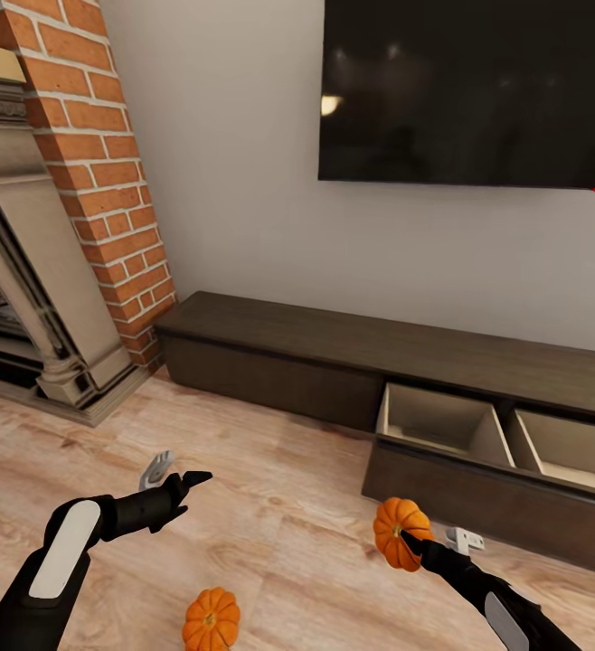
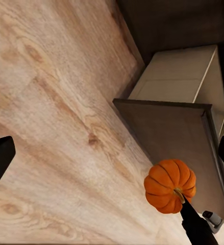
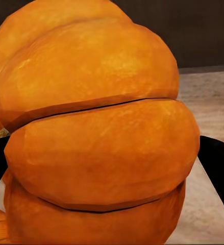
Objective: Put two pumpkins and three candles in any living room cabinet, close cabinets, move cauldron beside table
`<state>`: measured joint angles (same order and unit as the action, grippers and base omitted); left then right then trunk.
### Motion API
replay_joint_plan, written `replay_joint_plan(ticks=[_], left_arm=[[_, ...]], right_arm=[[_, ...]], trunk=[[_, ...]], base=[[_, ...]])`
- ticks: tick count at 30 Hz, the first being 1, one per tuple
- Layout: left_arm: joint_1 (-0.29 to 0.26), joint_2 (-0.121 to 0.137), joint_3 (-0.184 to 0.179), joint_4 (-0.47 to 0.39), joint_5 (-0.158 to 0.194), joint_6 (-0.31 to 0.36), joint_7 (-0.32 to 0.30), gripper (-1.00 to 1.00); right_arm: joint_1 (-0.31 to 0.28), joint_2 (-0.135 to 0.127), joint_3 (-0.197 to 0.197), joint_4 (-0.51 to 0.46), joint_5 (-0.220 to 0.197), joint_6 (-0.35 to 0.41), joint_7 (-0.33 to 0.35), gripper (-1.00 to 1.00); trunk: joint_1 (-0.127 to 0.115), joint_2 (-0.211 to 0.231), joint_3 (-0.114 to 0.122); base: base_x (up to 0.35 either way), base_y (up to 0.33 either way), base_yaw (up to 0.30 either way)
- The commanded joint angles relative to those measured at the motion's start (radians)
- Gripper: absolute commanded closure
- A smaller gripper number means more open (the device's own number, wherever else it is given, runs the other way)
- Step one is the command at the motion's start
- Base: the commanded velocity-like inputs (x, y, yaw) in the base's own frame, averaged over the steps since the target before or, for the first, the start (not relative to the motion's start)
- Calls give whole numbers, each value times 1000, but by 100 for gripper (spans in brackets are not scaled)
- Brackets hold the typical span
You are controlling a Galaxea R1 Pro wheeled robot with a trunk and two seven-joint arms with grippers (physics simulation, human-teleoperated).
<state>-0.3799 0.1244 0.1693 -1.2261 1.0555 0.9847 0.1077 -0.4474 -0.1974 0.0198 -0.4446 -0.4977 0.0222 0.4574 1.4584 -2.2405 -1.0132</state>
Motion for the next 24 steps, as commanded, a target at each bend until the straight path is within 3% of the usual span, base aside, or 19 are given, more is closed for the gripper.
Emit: replay_joint_plan(ticks=[1, 16, 20, 24], left_arm=[[-1, 0, 2, -1, 11, 4, 10, -100], [-1, 0, 7, -9, 11, 4, 10, -100], [-1, 0, 8, -8, 11, 4, 10, -100], [-1, 1, 7, -2, 11, 3, 8, -100]], right_arm=[[-1, 0, 2, 0, -10, 2, 3, 100], [-1, 0, 2, 1, -11, 2, 3, 100], [-1, 0, 2, 1, -10, 2, 4, 100], [-1, 1, 2, -1, -7, 2, 107, 100]], trunk=[[0, 0, -1], [0, 0, -1], [15, -28, -13], [30, -56, -26]], base=[[-51, -113, 0], [50, -9, 0], [0, 0, 0], [0, 0, 0]])
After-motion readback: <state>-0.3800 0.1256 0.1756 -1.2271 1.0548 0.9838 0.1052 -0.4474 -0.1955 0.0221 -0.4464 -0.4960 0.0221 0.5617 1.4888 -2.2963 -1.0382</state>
